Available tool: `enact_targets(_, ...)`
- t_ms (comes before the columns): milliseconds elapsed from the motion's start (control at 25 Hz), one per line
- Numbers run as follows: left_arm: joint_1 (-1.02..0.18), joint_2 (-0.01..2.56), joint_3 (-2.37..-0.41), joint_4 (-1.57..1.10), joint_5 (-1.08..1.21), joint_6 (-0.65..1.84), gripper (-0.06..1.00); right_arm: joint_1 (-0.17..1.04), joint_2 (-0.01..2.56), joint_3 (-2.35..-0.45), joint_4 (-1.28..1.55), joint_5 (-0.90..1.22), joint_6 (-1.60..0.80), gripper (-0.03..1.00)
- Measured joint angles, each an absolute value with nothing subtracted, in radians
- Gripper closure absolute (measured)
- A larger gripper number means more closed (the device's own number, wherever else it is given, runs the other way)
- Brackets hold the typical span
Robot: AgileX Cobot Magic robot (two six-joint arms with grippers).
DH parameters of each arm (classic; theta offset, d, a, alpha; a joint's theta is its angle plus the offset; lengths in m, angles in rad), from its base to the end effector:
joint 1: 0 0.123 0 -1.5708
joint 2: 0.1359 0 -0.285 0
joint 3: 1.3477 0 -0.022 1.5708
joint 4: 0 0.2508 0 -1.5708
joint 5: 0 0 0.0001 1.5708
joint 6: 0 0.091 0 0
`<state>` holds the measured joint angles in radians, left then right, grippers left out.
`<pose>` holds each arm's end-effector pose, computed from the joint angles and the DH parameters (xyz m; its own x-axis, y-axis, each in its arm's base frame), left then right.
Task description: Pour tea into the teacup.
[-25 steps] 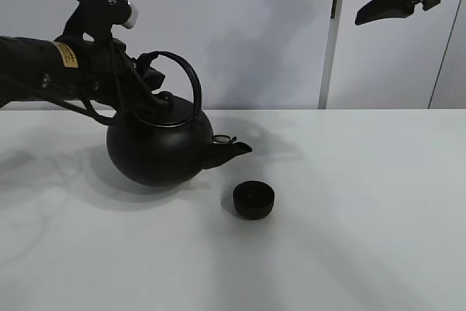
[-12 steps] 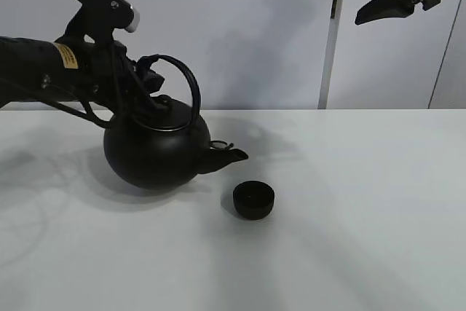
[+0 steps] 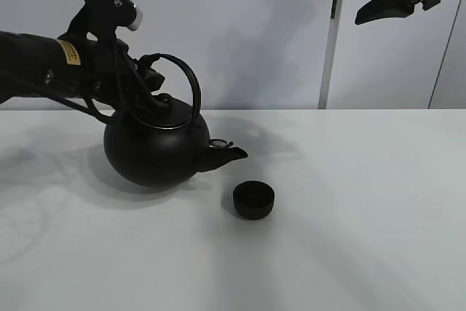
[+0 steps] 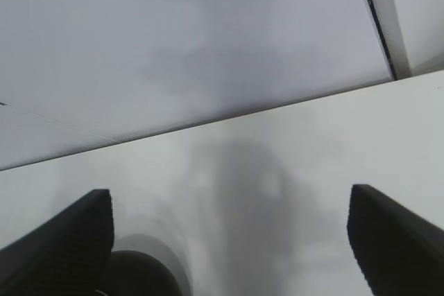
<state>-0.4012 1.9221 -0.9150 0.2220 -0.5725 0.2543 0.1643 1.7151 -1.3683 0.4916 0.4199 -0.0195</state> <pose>0.3525 -0.1613 0.1568 -0.0824 0.4961 -0.8644 0.5816 0.7282 0.3625 0.3905 0.0825 0.3008 -0.6625 0.3096 -0.6821 -0.0376 0.8957 0.4430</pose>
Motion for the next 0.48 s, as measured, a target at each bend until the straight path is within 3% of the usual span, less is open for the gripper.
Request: enact_targets(480, -0.413, 1.931, -0.921, 0.218, -0.567, 0.254, 0.85, 0.164, 1.715, -1.368, 0.492, 0.419, -0.02, 0.34)
